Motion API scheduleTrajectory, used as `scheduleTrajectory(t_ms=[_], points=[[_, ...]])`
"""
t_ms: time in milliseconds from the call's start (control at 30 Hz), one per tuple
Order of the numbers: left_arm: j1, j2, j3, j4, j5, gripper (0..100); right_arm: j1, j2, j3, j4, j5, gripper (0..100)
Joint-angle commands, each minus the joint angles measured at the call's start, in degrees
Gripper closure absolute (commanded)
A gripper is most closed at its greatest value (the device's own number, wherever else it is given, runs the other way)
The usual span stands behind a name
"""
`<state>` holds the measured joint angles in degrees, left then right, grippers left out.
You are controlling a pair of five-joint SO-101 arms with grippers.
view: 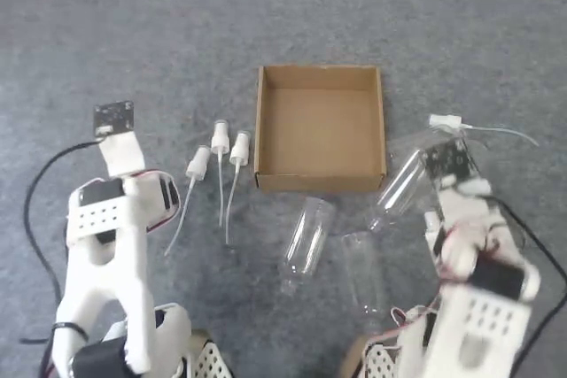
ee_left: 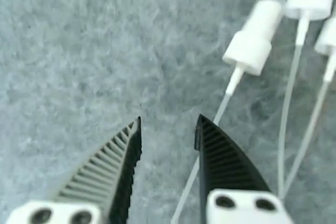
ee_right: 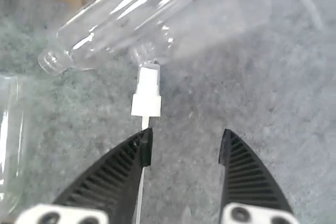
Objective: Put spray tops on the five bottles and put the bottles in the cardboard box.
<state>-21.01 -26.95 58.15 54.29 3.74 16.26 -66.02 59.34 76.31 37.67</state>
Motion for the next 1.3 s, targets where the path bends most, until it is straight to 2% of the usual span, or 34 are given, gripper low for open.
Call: scheduleTrajectory(t_ms=[0, 233, 500, 633, 767, 867, 1033, 1133, 1267], points=[[0.1, -2.1, 2.4, -7.4, 0.0, 84, -0.9, 16.0, -10.5, -1.6, 1.1, 80.7], [1.0, -2.5, 5.0, -11.3, -0.2, 84, -6.5, 33.5, -14.2, -3.4, 1.3, 80.7], [1.0, -2.5, 5.0, -11.3, -0.3, 84, -5.9, 42.6, -8.6, -13.3, 0.9, 81.0], [1.0, -2.1, 5.1, -11.4, -0.3, 84, -2.6, 44.3, -4.1, -20.4, 0.9, 81.4], [1.0, -2.1, 5.1, -11.5, -0.3, 84, 2.7, 44.6, -2.5, -23.1, 1.0, 93.1], [1.0, -2.1, 5.1, -11.5, -0.3, 84, 5.9, 44.1, -2.6, -23.3, 1.1, 99.5], [1.0, -2.1, 5.1, -11.5, -0.1, 84, 8.9, 43.9, -4.9, -23.0, 0.9, 98.6], [1.0, -2.1, 5.1, -11.5, -0.1, 84, 8.3, 43.9, -9.1, -20.7, 0.6, 98.6], [1.0, -2.0, 5.1, -11.6, -0.1, 84, 3.9, 43.8, -20.2, -11.1, -5.6, 98.6]])
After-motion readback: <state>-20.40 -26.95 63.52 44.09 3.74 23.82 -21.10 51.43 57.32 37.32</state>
